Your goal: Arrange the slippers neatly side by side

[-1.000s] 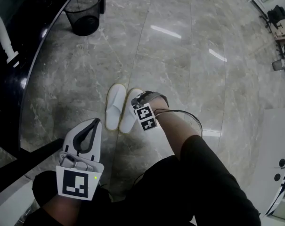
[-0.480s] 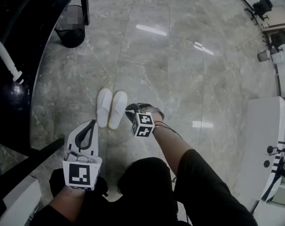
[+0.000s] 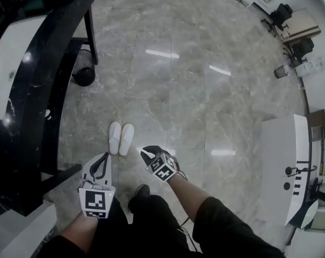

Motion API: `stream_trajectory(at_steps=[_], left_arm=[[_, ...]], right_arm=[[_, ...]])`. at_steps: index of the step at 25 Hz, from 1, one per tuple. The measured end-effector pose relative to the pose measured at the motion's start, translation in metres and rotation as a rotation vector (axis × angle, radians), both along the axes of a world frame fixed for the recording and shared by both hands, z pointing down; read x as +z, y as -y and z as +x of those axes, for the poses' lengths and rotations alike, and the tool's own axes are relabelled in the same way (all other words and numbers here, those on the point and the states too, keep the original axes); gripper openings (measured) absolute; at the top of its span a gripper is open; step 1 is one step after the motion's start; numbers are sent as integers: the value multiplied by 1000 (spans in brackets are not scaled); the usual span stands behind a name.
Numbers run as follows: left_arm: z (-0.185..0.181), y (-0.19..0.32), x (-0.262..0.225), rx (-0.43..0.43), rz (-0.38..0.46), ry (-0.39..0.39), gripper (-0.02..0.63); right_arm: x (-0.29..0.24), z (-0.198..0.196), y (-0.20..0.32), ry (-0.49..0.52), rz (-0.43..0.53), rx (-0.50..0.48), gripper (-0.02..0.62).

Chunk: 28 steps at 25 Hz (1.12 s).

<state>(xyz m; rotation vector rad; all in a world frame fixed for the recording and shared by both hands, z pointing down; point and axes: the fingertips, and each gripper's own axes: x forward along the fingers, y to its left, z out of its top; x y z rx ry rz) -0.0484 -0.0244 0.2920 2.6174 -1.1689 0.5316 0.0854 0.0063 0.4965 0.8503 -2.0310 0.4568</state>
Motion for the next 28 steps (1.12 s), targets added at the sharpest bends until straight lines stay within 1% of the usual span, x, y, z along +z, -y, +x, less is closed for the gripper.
stream_trajectory(at_steps=[3,6,9,11,13,17,20,23,26,28], left_arm=[[-5,-12,-58,19,15,22,0],[-14,-28,-101,37,22,46,2],[-21,-42,-133,62,35,65,0],[-24,-50,-150,83,39,61,1],[-26,-59,-168,105,42,51,2],[-28,-75,-201,137,56,49,1],[-26,-80,-219,135,36,16,0],[-18,-85,-239,149,35,-13,0],[-10,-89,-260,182,55,-27,0],[-5,-89,-274,199,75,-35,0]], right_arm=[[-69,-5,-12,61,6,93,20],[-138,-18,-29,124,13,145,20],[-202,-28,-47,172,28,172,20],[-236,-31,-57,208,43,200,20],[-269,-31,-65,252,64,247,20],[-331,-35,-73,330,139,323,20],[-372,-44,-72,387,208,346,20],[-413,-54,-73,457,266,378,20],[-449,-62,-73,520,317,415,20],[-473,-66,-72,544,362,417,20]])
